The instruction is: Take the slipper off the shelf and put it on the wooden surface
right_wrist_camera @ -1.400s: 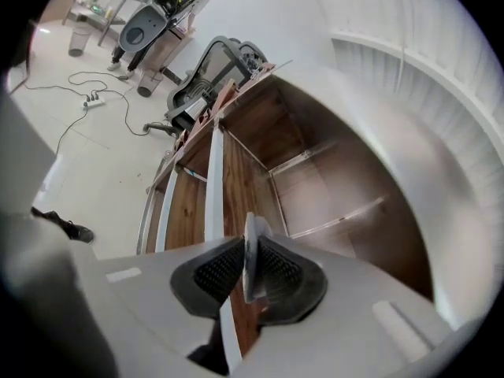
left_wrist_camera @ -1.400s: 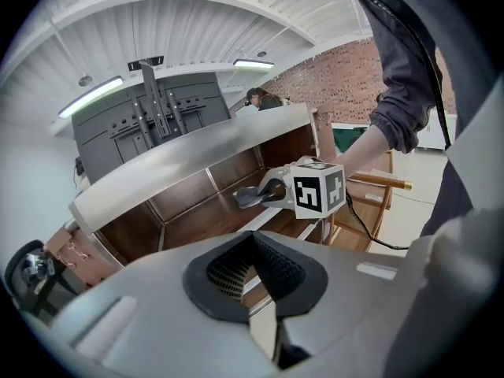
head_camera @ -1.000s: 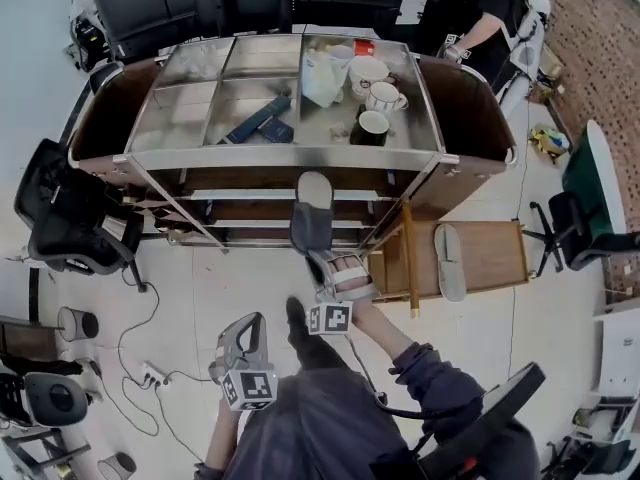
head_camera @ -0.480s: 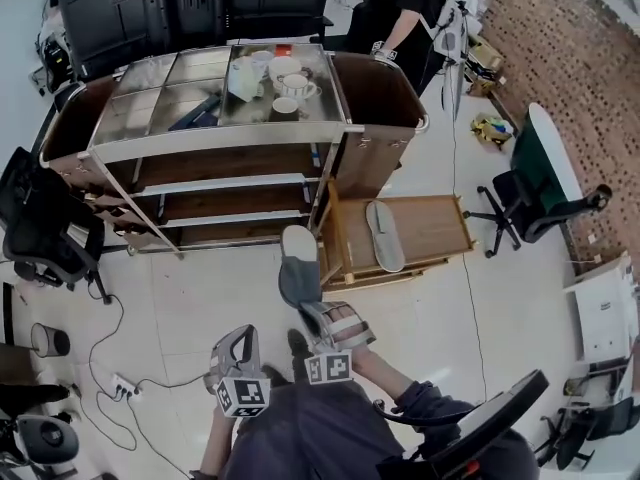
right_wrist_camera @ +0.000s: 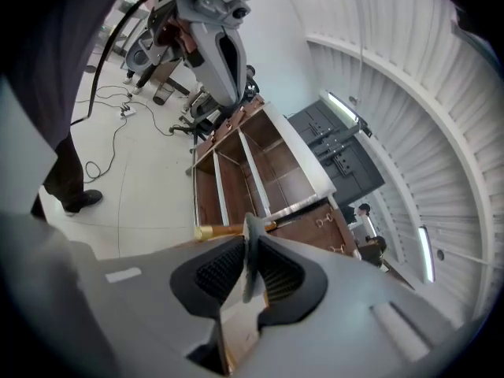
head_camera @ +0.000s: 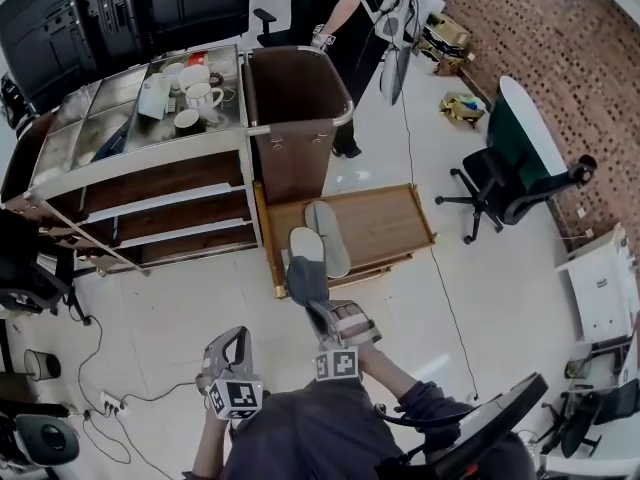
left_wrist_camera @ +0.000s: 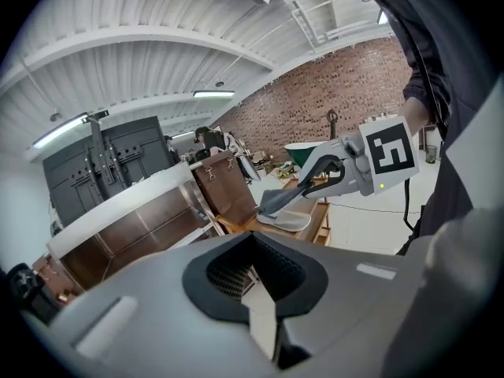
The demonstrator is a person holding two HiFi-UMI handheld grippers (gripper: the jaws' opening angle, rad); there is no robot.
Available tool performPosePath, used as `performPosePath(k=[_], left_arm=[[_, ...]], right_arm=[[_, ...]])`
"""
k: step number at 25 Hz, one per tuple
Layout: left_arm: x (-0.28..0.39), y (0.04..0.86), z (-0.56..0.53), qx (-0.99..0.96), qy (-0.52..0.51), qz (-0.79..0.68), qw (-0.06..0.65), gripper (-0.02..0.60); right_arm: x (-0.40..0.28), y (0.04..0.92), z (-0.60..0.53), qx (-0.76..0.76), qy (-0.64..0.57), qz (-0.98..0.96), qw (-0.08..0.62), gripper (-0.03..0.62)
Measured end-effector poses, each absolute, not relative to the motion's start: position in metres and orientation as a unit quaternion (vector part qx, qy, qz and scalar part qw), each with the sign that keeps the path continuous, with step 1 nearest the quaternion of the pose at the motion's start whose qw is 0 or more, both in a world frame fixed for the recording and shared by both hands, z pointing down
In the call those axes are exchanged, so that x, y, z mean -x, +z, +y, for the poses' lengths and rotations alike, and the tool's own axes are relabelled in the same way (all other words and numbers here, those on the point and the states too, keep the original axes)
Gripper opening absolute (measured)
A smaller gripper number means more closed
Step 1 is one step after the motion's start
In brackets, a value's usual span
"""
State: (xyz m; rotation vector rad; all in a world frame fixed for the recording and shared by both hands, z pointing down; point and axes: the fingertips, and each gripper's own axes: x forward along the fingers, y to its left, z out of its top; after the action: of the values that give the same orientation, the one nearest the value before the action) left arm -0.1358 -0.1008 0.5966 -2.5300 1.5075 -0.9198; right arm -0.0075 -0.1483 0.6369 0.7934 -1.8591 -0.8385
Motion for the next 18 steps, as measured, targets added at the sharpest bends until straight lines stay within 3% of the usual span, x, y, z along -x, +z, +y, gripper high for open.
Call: performPosePath(k=[10, 18], left_arm=[[-0.072, 0.586, -0.182, 0.787, -0.301, 0.538, 0.004, 0.017], [-0.111, 0.586, -0.196, 0.764, -0.321, 0.56, -0.007, 0.017]], right_arm=[[-0.213, 0.736, -0.274, -0.237, -0.355, -0.76, 0.49, 0.058], [-0.273, 0.797, -0.321, -0.192, -0.327, -0.762, 0.525, 0.061]])
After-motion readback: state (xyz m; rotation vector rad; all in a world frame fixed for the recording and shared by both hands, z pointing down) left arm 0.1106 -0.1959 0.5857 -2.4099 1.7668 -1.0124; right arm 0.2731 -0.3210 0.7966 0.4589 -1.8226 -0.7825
